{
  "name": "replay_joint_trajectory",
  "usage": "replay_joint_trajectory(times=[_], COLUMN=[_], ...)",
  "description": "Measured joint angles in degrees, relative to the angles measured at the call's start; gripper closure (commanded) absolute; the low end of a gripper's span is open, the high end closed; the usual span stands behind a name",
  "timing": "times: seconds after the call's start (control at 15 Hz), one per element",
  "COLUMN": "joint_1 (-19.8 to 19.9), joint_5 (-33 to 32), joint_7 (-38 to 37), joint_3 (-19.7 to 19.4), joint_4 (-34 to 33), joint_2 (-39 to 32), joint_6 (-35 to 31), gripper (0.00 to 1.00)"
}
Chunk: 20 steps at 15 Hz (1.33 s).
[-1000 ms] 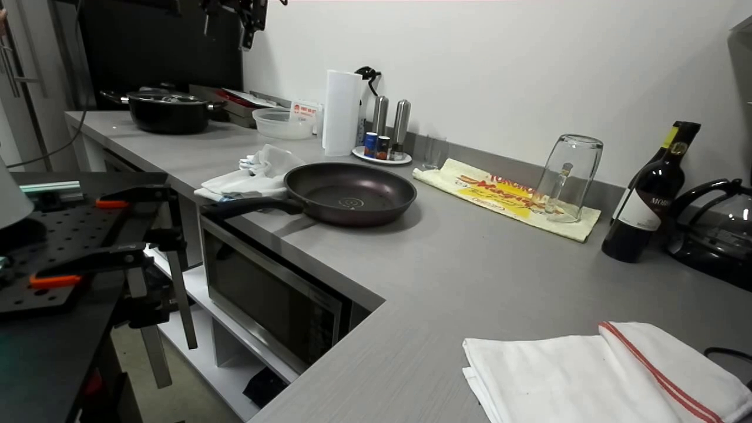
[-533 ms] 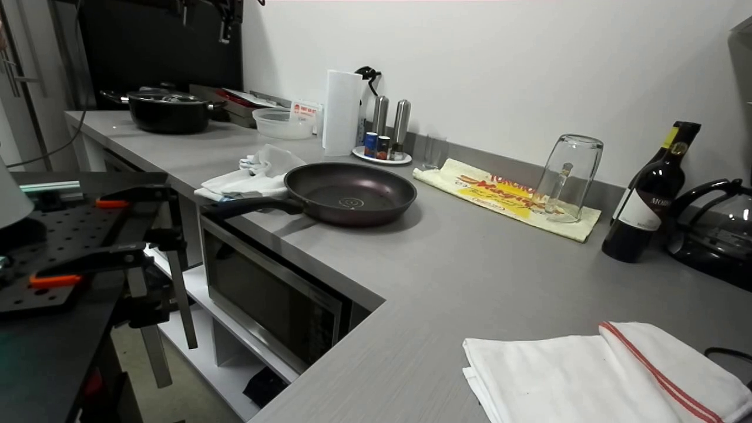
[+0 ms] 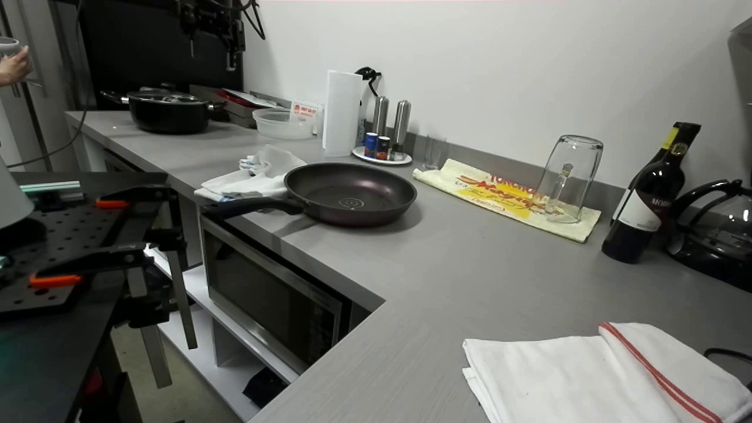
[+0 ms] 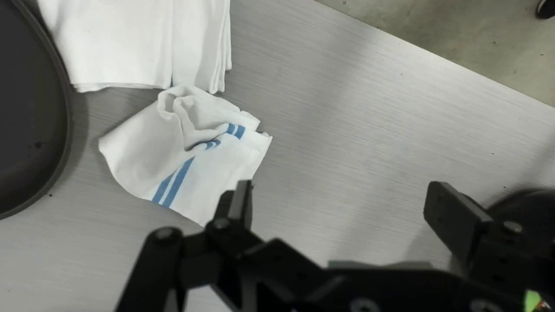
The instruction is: Wipe the pan with a dish cloth
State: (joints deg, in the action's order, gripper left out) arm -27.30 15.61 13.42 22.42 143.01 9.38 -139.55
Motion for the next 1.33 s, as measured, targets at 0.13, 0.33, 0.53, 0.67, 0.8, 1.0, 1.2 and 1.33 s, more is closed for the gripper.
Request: replay_joint_trajectory(times=[0.13, 0.33, 0.53, 0.67, 0.8, 1.0, 1.2, 1.33], joint_1=[0.2, 0.9, 1.9, 2.1, 2.1, 2.8, 4.7, 6.2], joint_5=[-0.4, -1.4, -2.1, -2.2, -2.2, -2.6, -2.7, -2.6], joint_7=[0.2, 0.2, 0.2, 0.2, 0.2, -1.1, -3.6, -4.8], joint_3=[0.0, -0.1, -0.2, -0.2, -0.2, -0.2, -1.1, -1.9], joint_4=[0.5, 0.2, -0.4, -0.7, -0.8, -0.4, 0.8, 1.0], joint_2=[-2.8, -6.8, -9.0, -9.4, -9.4, -9.3, -9.5, -10.5], joint_6=[-3.6, -7.2, -7.6, -7.6, -7.6, -7.6, -8.4, -9.3], gripper=[0.0, 0.0, 0.0, 0.0, 0.0, 0.0, 0.0, 0.0])
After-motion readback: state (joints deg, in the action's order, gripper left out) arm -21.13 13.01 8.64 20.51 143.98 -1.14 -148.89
